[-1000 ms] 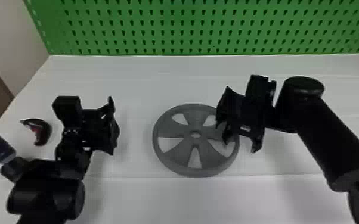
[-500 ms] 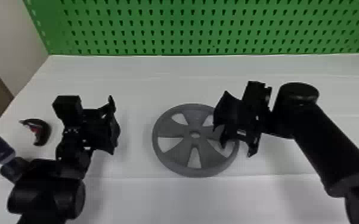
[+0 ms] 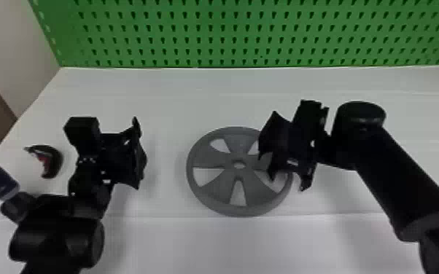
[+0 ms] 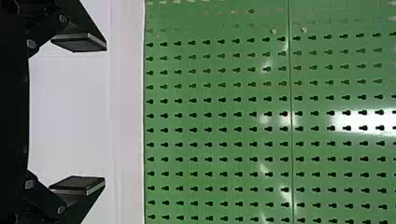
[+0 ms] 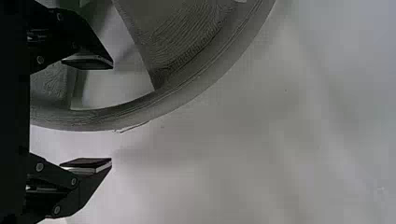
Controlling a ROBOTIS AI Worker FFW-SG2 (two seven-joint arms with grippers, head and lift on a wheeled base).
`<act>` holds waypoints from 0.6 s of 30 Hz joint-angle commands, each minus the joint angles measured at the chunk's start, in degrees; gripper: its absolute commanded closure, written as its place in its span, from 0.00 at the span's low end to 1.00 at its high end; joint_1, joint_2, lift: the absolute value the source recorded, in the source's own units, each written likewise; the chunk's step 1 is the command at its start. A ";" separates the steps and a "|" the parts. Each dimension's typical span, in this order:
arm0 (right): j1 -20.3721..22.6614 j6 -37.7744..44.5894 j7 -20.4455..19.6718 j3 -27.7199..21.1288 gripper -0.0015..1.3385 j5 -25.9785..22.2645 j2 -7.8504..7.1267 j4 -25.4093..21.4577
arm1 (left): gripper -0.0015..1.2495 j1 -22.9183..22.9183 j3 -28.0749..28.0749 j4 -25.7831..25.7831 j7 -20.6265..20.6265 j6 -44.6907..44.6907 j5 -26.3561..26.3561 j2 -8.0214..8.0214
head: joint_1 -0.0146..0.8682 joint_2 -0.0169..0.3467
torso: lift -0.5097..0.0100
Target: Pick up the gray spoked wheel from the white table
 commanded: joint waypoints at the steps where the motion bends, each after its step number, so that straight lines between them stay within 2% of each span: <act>1: 0.06 -0.54 0.18 -0.81 0.38 0.40 -0.17 -0.08 | 0.20 0.00 -0.03 0.00 0.00 0.07 0.00 0.00 | 0.93 0.17 | 0.79; 18: 0.15 -0.89 1.15 -0.90 0.44 -0.04 -0.61 -0.08 | 0.20 0.09 0.06 0.00 0.00 0.33 -0.17 0.00 | 0.93 0.17 | 0.79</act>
